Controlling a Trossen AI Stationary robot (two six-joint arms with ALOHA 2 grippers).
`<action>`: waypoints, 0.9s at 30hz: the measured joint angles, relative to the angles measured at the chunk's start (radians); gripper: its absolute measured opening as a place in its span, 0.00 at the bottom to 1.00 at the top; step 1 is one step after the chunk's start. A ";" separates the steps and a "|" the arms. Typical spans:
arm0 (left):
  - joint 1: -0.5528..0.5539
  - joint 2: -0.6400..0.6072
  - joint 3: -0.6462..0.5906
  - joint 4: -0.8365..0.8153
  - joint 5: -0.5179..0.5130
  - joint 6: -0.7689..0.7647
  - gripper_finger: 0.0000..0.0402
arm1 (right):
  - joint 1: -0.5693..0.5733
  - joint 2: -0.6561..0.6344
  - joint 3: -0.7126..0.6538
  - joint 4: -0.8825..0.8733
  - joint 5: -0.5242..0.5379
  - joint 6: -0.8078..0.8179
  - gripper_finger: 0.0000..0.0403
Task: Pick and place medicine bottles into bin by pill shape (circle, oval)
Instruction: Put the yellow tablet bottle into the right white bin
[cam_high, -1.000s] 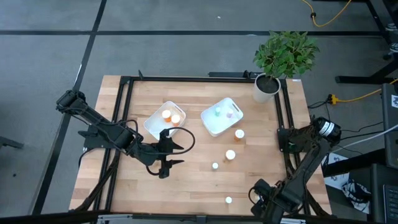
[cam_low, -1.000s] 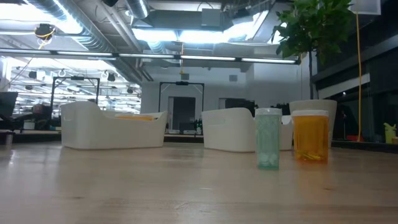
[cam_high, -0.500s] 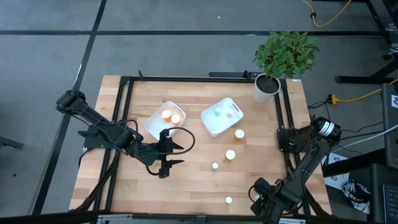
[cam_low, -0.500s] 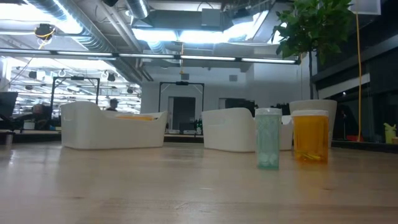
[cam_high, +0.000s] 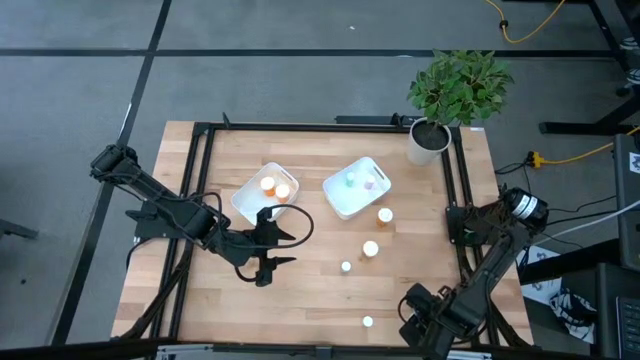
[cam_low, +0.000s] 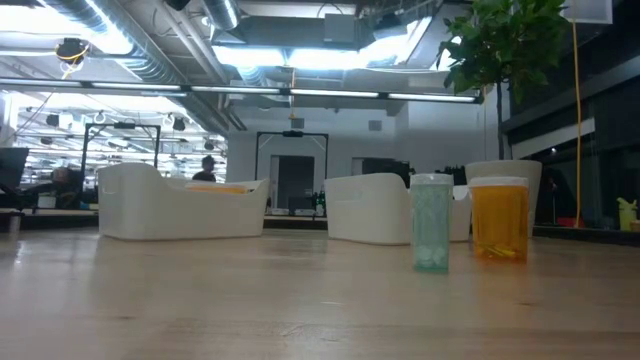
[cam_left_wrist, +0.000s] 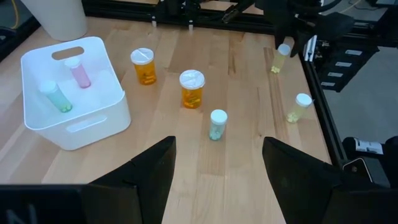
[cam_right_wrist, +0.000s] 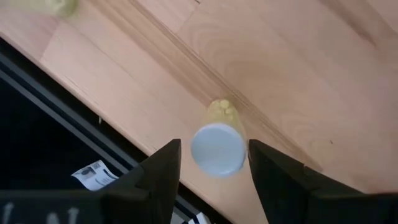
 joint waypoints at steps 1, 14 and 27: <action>0.000 0.000 0.000 0.000 0.000 0.000 0.58 | -0.004 0.000 0.000 0.000 0.000 0.000 0.47; 0.000 0.000 0.000 0.000 0.000 0.000 0.58 | -0.013 0.000 0.000 -0.011 -0.017 0.000 0.47; 0.000 0.000 0.000 0.000 0.000 0.000 0.58 | -0.013 0.000 0.000 -0.012 -0.020 0.000 0.41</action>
